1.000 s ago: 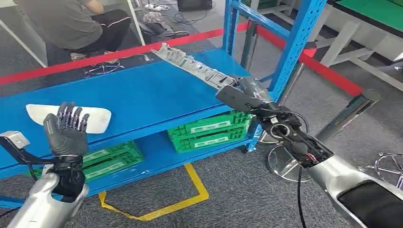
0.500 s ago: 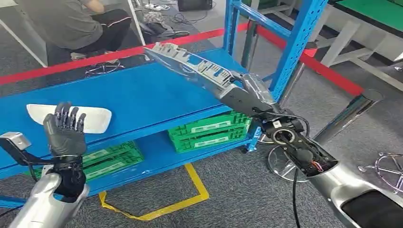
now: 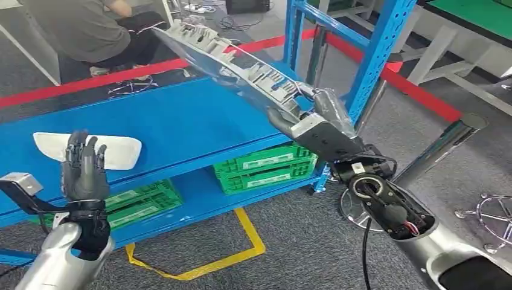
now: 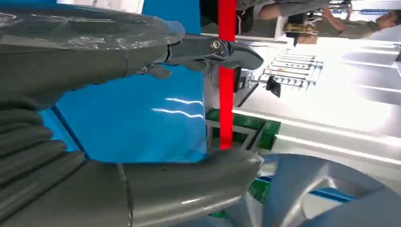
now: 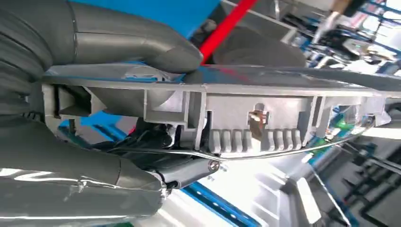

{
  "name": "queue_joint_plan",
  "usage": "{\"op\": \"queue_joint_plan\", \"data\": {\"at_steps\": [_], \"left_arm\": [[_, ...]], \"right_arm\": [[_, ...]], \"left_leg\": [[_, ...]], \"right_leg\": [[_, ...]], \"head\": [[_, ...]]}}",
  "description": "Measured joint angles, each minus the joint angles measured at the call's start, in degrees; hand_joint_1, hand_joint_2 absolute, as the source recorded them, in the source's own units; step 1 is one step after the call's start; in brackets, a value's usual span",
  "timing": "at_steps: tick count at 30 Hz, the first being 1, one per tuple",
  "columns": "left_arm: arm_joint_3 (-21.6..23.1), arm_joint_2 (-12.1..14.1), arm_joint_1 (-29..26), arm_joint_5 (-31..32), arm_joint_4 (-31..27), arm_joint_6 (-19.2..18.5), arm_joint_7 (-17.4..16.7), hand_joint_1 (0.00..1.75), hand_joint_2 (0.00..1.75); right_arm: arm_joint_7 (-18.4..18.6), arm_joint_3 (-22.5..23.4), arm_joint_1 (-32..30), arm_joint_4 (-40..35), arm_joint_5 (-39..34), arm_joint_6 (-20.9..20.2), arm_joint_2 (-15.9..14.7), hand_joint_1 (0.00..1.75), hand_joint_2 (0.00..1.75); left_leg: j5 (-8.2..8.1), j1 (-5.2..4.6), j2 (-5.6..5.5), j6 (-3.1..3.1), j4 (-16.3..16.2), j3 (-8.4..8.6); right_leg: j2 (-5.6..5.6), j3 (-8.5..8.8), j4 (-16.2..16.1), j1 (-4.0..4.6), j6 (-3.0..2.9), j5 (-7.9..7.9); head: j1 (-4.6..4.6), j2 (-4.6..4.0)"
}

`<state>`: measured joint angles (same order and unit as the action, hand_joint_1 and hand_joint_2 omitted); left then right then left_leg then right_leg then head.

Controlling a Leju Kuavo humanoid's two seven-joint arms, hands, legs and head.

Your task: Take the parts from the cabinet and place them on the table.

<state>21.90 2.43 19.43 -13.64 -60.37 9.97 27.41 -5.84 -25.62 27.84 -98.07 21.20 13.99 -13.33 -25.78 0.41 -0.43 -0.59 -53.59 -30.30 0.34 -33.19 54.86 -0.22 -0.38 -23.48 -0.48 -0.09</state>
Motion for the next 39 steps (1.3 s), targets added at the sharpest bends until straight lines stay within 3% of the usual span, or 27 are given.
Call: {"op": "queue_joint_plan", "data": {"at_steps": [15, 39], "left_arm": [[0.0, -0.3, -0.5, 0.4, -1.1, -0.7, 0.2, 0.0, 1.75], [0.0, -0.4, -1.0, -0.8, -2.8, -2.3, 0.5, 0.0, 1.75]], "right_arm": [[0.9, -0.1, -1.5, -4.9, 1.0, 0.0, 0.0, 1.75, 1.75], [1.3, 0.0, -1.8, -5.6, -1.1, 0.7, 0.0, 1.75, 1.75]], "left_leg": [[0.0, 0.0, 0.0, 0.0, 0.0, -0.02], [0.0, 0.0, 0.0, 0.0, 0.0, -0.04]], "right_leg": [[0.0, -0.01, 0.0, 0.0, 0.0, 0.0], [0.0, -0.04, 0.0, 0.0, 0.0, 0.0]], "head": [[0.02, 0.0], [-0.02, 0.0]]}}
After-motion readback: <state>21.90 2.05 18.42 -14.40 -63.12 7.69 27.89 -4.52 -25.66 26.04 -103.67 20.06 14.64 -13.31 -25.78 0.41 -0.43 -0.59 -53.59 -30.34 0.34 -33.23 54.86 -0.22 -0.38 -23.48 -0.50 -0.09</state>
